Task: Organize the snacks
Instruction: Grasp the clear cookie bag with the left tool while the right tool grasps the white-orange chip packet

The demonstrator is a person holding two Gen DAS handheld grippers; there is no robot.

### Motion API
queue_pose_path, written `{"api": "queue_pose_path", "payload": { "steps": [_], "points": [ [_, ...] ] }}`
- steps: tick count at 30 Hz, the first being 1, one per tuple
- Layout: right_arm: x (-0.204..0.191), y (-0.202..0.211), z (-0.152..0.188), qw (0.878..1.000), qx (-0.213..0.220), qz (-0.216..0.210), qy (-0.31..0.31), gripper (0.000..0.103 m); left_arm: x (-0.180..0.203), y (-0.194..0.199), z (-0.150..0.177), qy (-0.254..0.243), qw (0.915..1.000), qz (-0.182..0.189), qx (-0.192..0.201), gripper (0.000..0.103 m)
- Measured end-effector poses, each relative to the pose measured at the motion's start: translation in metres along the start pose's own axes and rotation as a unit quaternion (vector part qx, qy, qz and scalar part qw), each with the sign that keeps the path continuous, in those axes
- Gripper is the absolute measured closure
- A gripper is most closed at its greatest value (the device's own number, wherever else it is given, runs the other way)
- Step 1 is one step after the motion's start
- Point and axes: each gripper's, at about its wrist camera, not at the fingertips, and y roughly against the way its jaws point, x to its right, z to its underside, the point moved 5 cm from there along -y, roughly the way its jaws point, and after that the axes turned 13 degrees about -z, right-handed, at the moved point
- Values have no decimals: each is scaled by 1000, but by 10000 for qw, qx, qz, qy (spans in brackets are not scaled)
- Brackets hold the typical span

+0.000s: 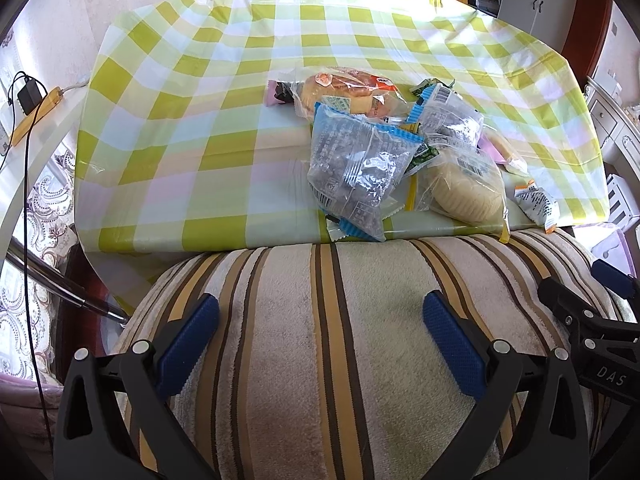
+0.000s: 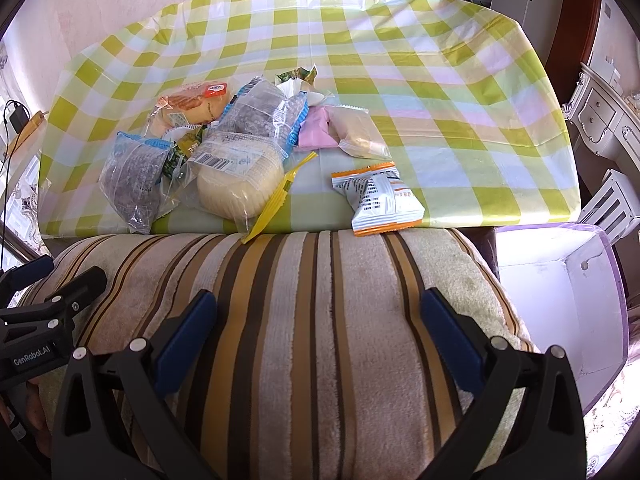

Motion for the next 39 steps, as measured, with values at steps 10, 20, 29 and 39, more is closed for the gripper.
{"api": "queue_pose_path", "payload": {
  "steps": [10,20,29,39],
  "points": [
    [10,1,-7,9974,-495,-431,-280,1,8,3,-17,-107,9998,135,59,4],
    [39,-11,-41,9930,-628,-898,-445,1,18,-23,-60,76,9995,214,-231,5],
    [78,-50,-68,9920,-1106,-451,-409,1,32,-57,-84,-579,9972,-193,-430,15],
    [84,-67,-72,9913,-1211,-362,-353,34,28,-58,-89,-407,9983,-202,-362,49]
  ]
}}
